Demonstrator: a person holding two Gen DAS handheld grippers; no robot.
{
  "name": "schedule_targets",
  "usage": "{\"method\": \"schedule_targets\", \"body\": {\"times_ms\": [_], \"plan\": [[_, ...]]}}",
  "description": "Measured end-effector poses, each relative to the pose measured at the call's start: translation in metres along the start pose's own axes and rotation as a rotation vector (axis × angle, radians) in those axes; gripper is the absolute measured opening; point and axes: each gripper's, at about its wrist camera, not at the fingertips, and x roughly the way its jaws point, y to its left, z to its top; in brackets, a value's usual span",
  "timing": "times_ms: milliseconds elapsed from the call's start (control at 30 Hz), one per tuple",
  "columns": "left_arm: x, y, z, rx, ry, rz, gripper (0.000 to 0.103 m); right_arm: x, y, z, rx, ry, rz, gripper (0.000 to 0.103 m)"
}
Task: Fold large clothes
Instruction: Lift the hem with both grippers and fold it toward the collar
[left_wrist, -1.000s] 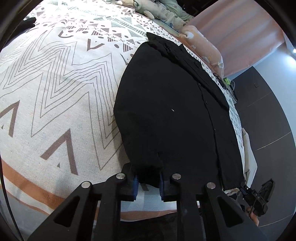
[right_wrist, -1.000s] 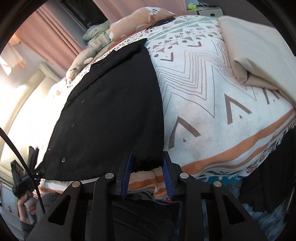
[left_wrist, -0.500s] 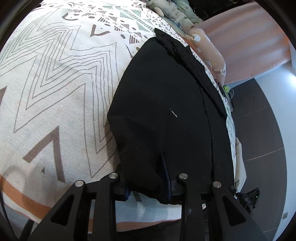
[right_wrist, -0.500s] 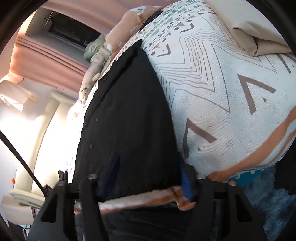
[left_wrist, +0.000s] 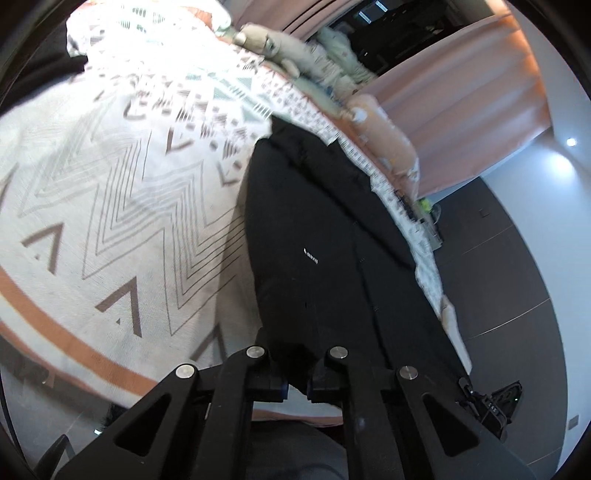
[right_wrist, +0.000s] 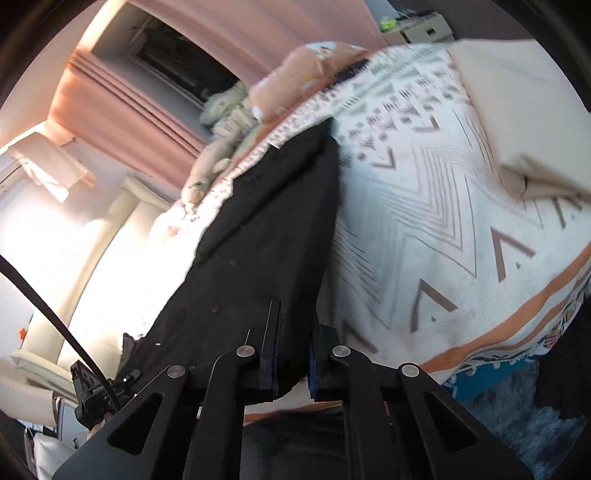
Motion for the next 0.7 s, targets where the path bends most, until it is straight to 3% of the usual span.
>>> {"method": "schedule_targets", "body": {"times_ms": [533,700], "plan": [[-0.162,-0.077,-0.003,0.099,-0.249,-0.138,0.007,-0.142,0.058,-0.003,-0.154,-0.162,0.17,0.007],[-0.194,-0.093,-0.009,0.127,-0.292,-0.16,0.007,-0.186,0.071,-0.011,-0.176,-0.217,0.207,0.007]]}}
